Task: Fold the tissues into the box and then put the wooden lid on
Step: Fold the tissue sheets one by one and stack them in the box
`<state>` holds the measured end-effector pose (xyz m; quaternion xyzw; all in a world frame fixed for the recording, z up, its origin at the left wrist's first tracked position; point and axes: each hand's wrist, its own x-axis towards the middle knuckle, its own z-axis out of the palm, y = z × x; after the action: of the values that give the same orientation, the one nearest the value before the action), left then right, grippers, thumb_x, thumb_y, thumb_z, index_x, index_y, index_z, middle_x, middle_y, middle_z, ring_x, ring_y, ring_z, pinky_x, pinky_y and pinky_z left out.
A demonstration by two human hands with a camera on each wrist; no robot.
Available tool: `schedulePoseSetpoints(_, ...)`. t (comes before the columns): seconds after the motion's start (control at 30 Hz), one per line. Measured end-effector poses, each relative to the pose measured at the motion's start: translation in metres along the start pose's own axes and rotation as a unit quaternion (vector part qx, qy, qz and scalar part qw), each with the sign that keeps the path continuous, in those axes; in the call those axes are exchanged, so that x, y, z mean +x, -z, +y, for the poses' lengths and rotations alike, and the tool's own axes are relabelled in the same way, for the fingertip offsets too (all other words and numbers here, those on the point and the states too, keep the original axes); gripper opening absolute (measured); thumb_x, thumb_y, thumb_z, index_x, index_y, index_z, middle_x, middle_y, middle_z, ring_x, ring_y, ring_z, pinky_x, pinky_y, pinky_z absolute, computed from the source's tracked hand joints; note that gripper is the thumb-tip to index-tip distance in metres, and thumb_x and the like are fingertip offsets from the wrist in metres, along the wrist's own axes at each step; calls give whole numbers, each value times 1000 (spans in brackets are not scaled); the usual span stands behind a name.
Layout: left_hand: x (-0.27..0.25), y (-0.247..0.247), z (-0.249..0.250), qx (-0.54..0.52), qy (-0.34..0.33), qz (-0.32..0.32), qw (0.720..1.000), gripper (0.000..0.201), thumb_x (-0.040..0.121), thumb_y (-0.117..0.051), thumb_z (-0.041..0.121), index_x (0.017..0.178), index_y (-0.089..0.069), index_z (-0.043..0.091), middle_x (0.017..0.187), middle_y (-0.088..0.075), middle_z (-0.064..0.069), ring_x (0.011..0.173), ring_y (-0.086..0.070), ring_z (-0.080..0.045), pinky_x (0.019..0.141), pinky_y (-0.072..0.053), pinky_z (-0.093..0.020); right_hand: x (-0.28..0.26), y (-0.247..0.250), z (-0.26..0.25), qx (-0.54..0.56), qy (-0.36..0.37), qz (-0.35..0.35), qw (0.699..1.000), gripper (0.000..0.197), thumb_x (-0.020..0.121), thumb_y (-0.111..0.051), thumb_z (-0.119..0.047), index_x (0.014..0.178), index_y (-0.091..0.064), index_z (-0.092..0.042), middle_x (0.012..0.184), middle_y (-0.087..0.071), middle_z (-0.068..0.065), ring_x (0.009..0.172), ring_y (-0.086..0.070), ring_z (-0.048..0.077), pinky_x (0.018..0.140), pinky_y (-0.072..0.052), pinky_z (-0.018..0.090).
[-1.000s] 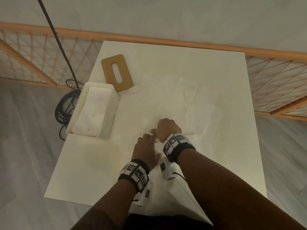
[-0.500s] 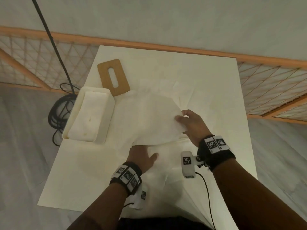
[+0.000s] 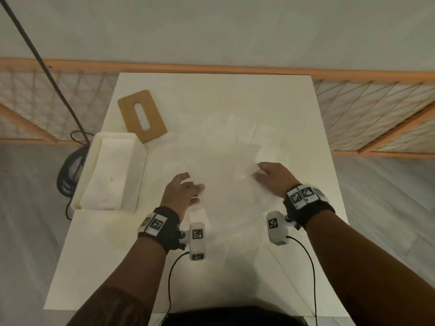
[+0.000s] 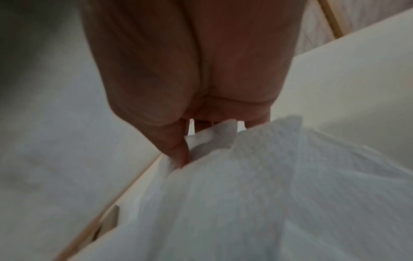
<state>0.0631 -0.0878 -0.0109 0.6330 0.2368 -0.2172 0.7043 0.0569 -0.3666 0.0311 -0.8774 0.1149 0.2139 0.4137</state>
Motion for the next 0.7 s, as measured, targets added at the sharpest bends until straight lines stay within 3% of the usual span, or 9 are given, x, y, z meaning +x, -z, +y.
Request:
schedulePoseSetpoints(0.1,5,-4,-15,75,-40,60,994,51,85,-80,9,130,-56,8,109,-65,-14,96,-69,-30,74,-61,-40,21,-12,7,-44,-30,56,997,31,100,-59,-24,128,-68,-13,128,-67,7,121,-61,28,86,-39,20)
schedulePoseSetpoints(0.2,9,-6,-24,88,-66,114,987,46,85,-80,13,126,-59,12,110,-67,-9,94,-70,-27,82,-62,-44,26,-18,3,-6,-35,138,990,37,99,-63,-25,132,-63,-11,141,-58,7,130,-54,26,94,-34,18)
schedulePoseSetpoints(0.27,11,-5,-24,77,-80,156,981,41,86,-80,15,122,-59,14,106,-66,-4,86,-68,-18,79,-62,-38,26,-19,-1,35,-12,180,983,31,95,-69,-24,124,-66,-12,135,-59,3,124,-56,19,90,-31,13)
schedulePoseSetpoints(0.37,16,-7,-19,51,-89,192,976,37,87,-79,15,118,-59,14,106,-67,-6,81,-67,-15,73,-60,-30,24,-16,-6,63,14,164,984,23,94,-69,-26,116,-68,-18,119,-63,-6,110,-56,11,89,-37,17)
schedulePoseSetpoints(0.43,19,-6,-17,34,-72,200,977,37,89,-76,12,121,-59,11,110,-66,-10,82,-66,-18,76,-60,-32,23,-10,-6,70,21,163,984,11,95,-66,-22,105,-69,-17,100,-67,-8,96,-61,14,75,-43,18)
schedulePoseSetpoints(0.5,21,-2,-14,43,-51,224,972,36,89,-74,13,122,-60,12,111,-68,-12,80,-67,-21,83,-60,-37,20,-2,-5,115,19,179,977,7,94,-63,-16,97,-68,-12,90,-70,-2,86,-65,23,69,-48,24)
schedulePoseSetpoints(0.53,21,1,-11,61,-48,241,967,36,88,-73,14,121,-60,14,110,-69,-11,85,-68,-25,86,-59,-37,18,3,-4,156,16,174,972,7,93,-61,-13,96,-68,-11,88,-71,2,83,-66,25,71,-51,30)
schedulePoseSetpoints(0.63,20,13,-2,85,-63,290,951,42,92,-66,5,132,-53,10,114,-63,-6,104,-62,-24,83,-50,-17,4,19,-3,280,24,81,956,21,87,-57,-5,103,-70,-8,89,-70,6,81,-65,22,75,-51,37)
schedulePoseSetpoints(0.7,17,15,6,132,-108,337,926,49,93,-67,9,138,-47,8,134,-51,-9,122,-54,-27,101,-44,-25,-7,29,-5,339,37,-19,940,35,82,-54,-6,113,-68,-1,95,-69,9,85,-65,23,75,-50,35)
